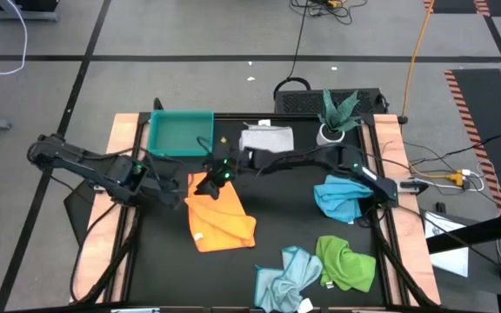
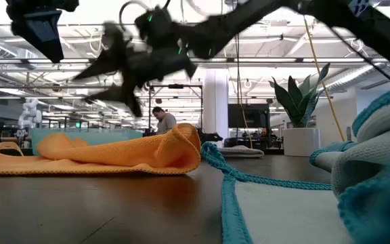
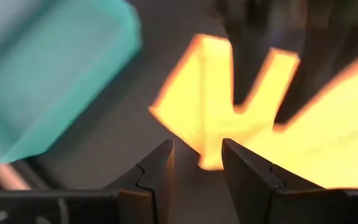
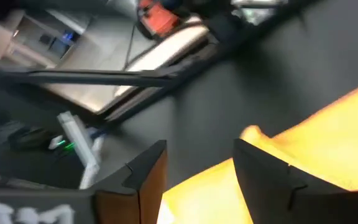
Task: Fold microfiber towels
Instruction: Fold the orange microfiber towel
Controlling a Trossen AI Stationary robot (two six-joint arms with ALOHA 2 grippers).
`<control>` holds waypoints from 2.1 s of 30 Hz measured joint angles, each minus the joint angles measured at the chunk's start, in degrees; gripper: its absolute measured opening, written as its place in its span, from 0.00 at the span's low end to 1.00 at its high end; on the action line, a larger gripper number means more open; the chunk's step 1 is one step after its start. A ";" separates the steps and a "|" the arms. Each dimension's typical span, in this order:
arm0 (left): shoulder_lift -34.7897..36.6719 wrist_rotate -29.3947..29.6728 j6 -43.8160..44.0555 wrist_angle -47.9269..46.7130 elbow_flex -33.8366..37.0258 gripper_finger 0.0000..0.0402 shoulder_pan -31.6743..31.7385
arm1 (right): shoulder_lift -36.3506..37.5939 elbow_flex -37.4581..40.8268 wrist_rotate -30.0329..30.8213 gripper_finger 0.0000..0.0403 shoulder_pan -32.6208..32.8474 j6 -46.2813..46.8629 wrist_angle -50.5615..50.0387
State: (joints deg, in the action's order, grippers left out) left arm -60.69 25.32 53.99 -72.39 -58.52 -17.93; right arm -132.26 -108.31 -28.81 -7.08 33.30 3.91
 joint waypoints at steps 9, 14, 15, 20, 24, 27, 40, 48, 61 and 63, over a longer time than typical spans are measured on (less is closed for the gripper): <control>-11.47 -12.95 -19.16 13.26 0.02 0.34 0.24 | 22.23 -0.07 15.10 0.35 1.56 -16.56 -40.19; -16.17 -15.68 -31.39 33.34 0.02 0.34 3.23 | 32.58 0.44 27.77 0.35 5.38 -14.21 -53.18; -17.24 -17.12 -33.88 37.17 0.02 0.34 4.14 | 34.46 1.46 29.01 0.35 6.28 -13.38 -54.20; -23.18 -28.58 -43.66 51.63 0.02 0.34 8.89 | 44.40 10.21 30.21 0.35 9.80 -6.82 -53.24; -27.98 -29.23 -45.04 53.25 0.02 0.34 11.07 | 51.72 19.65 31.75 0.35 11.52 -2.38 -50.31; -31.39 -24.92 -44.30 54.63 0.02 0.34 10.38 | 57.31 25.91 34.45 0.35 11.92 -1.34 -47.69; -37.62 -30.50 -46.43 54.18 0.02 0.34 9.16 | 68.21 50.98 28.09 0.35 12.20 10.65 -26.32; -26.14 -22.26 -41.08 38.53 0.02 0.34 10.89 | 54.92 75.77 22.56 0.34 14.78 30.46 23.97; -8.47 -5.30 -28.81 25.75 1.21 0.34 7.83 | 37.31 65.49 13.59 0.28 14.13 31.54 38.94; -9.92 -5.24 -29.09 27.38 2.71 0.34 7.74 | 38.70 63.12 13.50 0.27 13.82 29.27 39.20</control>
State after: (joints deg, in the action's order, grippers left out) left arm -70.61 20.08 24.91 -45.01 -55.81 -10.20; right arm -93.56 -45.19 -15.31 6.74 62.57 43.11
